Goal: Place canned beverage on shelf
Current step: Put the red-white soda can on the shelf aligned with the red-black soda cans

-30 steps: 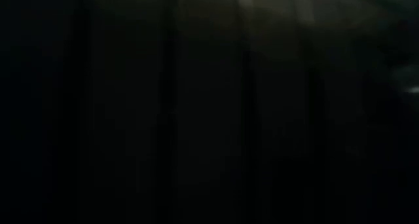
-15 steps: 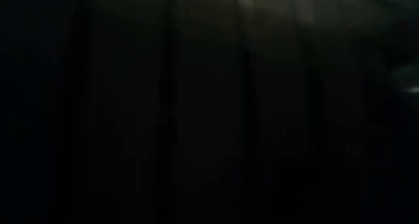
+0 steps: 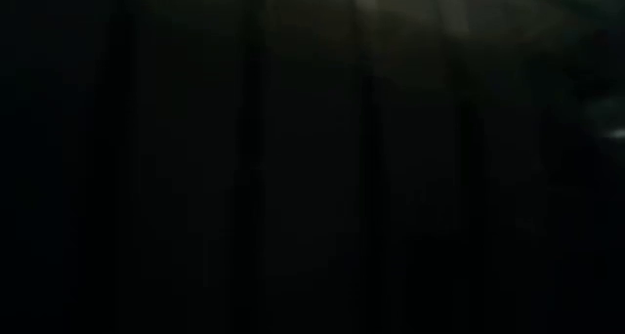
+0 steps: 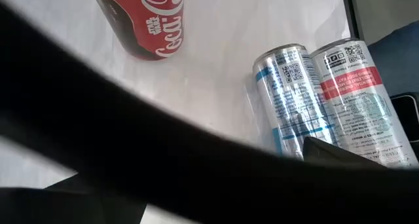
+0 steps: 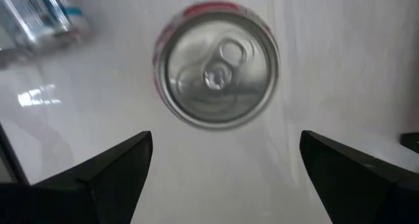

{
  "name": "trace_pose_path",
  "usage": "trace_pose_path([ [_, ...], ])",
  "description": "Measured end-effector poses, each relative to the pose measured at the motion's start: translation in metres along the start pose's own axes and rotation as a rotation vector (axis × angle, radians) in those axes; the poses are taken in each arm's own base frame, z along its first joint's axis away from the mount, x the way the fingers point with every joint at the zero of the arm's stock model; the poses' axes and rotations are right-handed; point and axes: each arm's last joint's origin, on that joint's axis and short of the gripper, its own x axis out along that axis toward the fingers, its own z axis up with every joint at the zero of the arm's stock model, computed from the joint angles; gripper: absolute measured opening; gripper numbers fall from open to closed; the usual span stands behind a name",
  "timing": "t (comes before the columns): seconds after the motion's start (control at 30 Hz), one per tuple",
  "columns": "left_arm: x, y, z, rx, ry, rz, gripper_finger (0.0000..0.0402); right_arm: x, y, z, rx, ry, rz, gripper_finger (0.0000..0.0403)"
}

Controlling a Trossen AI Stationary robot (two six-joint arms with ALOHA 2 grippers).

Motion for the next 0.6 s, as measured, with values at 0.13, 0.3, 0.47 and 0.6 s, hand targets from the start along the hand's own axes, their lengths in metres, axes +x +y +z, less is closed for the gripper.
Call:
trace_pose_path([
  [0.13,0.000,0.000,0.000,0.000,0.000,0.000,0.0363,0.000,0.002,0.003,0.031,-0.028,0.018,0.0376],
  [0.3,0.000,0.000,0.000,0.000,0.000,0.000,0.0363,0.000,0.004,0.007,0.033,-0.068,0.042,0.0376],
  [0.47,0.000,0.000,0.000,0.000,0.000,0.000,0.0363,0.002,0.006,0.011,0.035,-0.110,0.035,0.0376],
  [0.6,0.000,0.000,0.000,0.000,0.001,0.000,0.0363,0.010,0.007,0.014,0.035,-0.100,0.012,0.0376],
])
